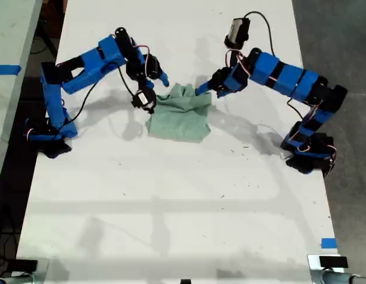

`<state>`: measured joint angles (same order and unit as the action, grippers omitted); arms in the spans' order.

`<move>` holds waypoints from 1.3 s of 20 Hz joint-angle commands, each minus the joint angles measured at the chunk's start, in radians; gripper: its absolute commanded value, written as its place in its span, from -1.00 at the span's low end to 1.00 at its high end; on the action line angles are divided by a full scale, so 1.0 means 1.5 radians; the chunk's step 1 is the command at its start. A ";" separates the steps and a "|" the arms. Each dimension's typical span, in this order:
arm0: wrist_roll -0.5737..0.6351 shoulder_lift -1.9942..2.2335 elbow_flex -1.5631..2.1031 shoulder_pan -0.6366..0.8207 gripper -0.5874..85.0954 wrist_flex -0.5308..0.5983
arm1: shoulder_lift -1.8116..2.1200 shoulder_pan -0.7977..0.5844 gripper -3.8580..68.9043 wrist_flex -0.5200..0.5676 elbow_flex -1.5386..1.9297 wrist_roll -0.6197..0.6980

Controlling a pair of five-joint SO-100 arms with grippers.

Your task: Fold t shirt

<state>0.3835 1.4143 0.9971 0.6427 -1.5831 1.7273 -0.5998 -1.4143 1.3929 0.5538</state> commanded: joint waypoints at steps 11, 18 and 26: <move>-0.151 1.133 0.957 -0.287 -0.99 0.274 | 1.021 0.255 -0.91 -0.024 0.743 -0.156; -0.139 1.461 1.428 -0.280 -0.99 0.352 | 1.188 0.253 -0.91 -0.011 1.082 -0.124; -0.153 1.460 1.436 -0.271 -0.96 0.335 | 1.189 0.255 -0.91 -0.019 1.095 -0.202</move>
